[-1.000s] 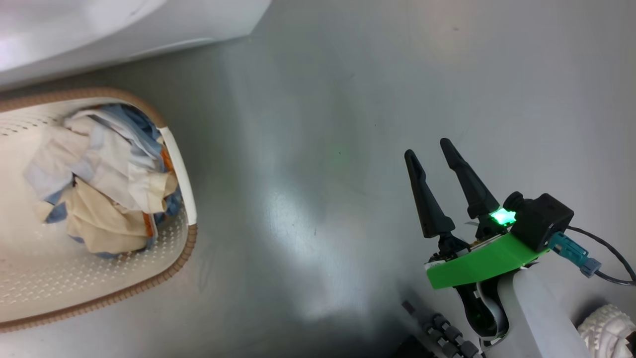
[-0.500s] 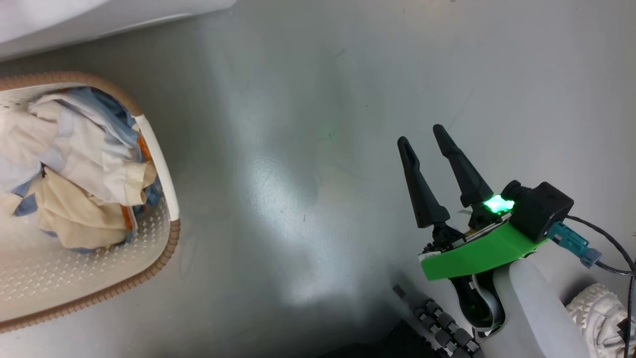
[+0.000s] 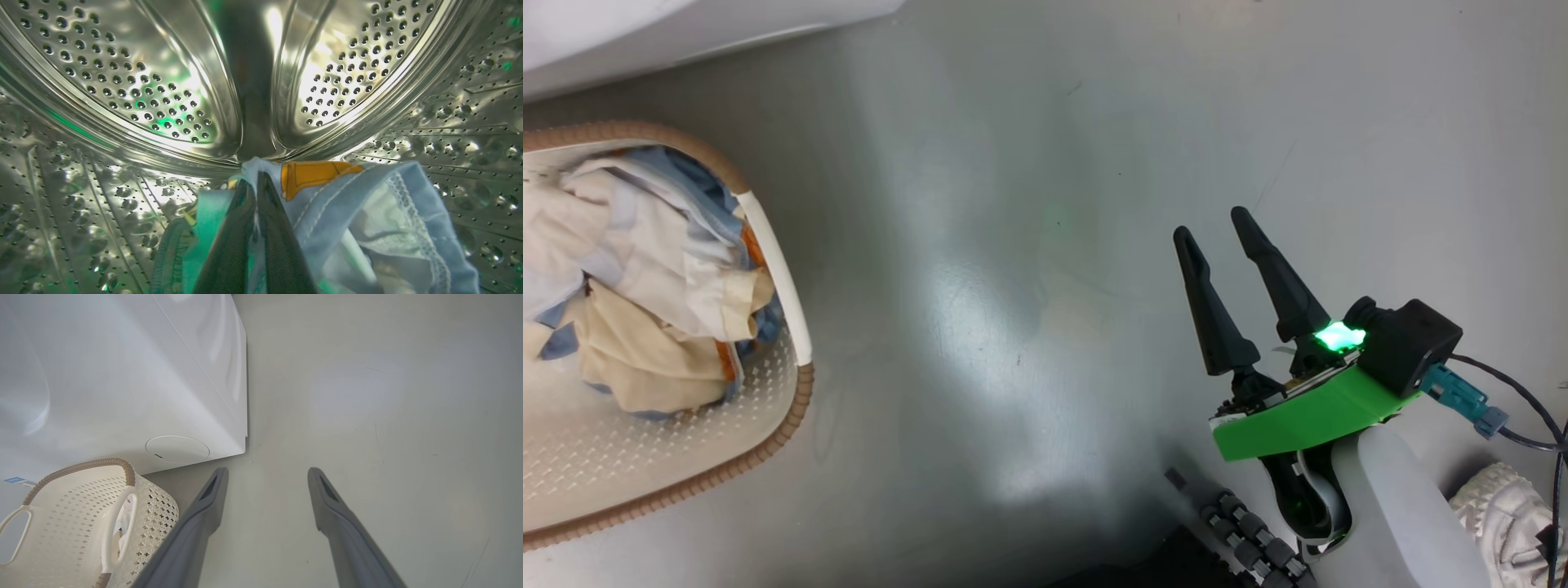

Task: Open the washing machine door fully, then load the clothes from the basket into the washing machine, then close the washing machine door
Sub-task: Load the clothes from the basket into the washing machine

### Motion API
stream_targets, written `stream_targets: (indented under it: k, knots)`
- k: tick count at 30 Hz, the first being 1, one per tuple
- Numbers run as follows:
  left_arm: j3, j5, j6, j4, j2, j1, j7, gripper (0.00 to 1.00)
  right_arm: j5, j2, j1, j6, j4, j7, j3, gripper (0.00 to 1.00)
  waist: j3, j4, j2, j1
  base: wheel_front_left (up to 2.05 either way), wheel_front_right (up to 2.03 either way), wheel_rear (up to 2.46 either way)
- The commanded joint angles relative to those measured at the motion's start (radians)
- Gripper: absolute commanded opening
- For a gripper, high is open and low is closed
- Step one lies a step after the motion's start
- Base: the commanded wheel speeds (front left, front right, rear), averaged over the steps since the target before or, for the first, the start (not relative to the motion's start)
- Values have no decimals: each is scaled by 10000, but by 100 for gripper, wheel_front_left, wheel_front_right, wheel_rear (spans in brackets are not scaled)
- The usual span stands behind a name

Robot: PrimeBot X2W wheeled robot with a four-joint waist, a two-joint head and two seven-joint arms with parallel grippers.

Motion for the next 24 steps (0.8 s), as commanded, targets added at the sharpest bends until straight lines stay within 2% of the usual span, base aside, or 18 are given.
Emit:
stream_targets:
  k: [1,12,24]
  knots:
    - [52,49,48,-56,372,-23,-228,100,36,11,210,16,-146,-49,116,100,-73,72,-1,0,0,0,0]
    - [52,-222,188,448,-466,1207,-1626,100,-300,11,226,16,-70,-49,-292,100,-909,598,-1,0,0,0,0]
    - [51,-458,302,324,-1028,2791,-2061,100,-672,11,449,16,179,-49,-666,100,-2076,1071,-1,0,0,0,0]
